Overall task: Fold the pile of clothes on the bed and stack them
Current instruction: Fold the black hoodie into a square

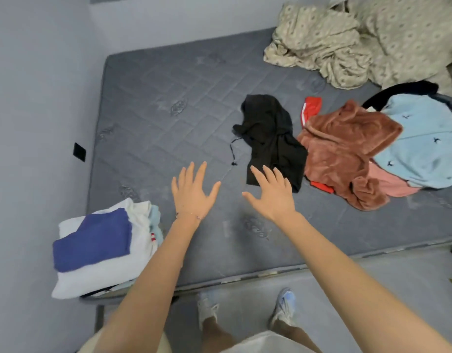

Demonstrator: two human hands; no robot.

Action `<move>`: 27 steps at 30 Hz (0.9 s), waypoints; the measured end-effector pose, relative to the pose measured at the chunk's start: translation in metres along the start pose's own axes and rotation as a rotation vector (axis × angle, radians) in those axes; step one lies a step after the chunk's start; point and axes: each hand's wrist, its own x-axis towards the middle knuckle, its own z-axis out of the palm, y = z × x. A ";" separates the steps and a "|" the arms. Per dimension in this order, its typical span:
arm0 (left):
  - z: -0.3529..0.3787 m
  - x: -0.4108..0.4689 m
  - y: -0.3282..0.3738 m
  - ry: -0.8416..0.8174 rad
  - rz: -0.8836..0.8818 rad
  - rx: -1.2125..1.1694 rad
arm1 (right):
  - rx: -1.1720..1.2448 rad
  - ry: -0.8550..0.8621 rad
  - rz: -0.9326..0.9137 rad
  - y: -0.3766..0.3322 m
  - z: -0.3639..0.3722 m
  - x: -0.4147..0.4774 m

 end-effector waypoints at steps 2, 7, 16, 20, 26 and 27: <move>0.017 -0.001 0.054 -0.029 0.028 -0.003 | -0.016 0.032 0.013 0.046 -0.021 -0.011; 0.046 -0.009 0.154 -0.083 0.070 -0.030 | -0.066 0.030 0.056 0.137 -0.056 -0.027; 0.069 0.017 0.201 -0.130 0.066 0.026 | -0.044 -0.010 0.117 0.207 -0.072 -0.008; 0.076 0.042 0.194 -0.126 0.027 0.041 | -0.021 -0.039 0.130 0.215 -0.067 0.018; 0.093 0.102 0.171 -0.158 -0.021 0.070 | -0.009 -0.049 0.125 0.215 -0.055 0.087; 0.097 0.115 0.167 -0.171 -0.014 0.085 | -0.005 -0.048 0.131 0.217 -0.054 0.102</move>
